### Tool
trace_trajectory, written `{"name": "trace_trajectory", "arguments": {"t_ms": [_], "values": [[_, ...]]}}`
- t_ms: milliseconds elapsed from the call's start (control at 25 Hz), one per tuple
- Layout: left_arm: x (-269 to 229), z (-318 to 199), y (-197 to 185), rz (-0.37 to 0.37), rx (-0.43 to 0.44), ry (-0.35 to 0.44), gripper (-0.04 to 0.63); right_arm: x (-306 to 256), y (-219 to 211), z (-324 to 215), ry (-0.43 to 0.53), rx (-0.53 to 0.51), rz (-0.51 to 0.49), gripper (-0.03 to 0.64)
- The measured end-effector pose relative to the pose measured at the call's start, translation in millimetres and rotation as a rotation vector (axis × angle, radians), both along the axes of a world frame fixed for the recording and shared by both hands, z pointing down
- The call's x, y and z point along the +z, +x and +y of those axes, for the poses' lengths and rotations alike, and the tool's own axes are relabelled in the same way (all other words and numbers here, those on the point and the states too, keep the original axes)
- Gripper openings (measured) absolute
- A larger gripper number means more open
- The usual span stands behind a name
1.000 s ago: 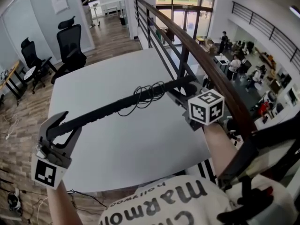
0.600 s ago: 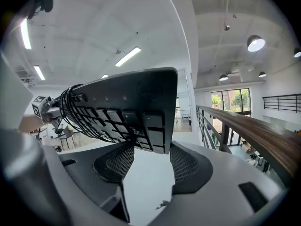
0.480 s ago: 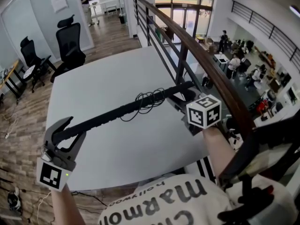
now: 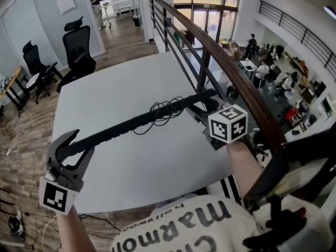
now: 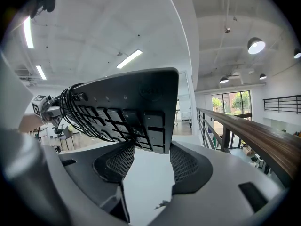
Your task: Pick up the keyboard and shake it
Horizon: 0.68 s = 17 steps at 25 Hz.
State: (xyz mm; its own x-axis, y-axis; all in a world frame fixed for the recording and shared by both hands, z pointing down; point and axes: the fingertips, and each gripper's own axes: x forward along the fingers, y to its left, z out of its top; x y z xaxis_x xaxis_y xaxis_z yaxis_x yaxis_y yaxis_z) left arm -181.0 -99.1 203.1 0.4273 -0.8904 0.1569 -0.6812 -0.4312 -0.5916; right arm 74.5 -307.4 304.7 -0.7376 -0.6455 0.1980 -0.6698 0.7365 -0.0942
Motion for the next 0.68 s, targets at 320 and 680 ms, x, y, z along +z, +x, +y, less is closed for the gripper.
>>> {"name": "trace_trajectory", "arguments": {"t_ms": [320, 680], "values": [[4.1, 1.7, 0.7, -0.004, 0.001, 0.008, 0.186, 6.6, -0.3, 1.3, -0.007, 0.002, 0.0, 0.245], [1.0, -3.6, -5.2, 0.0, -0.002, 0.003, 0.187, 2.9, -5.1, -3.5, -0.009, 0.005, 0.003, 0.244]]}}
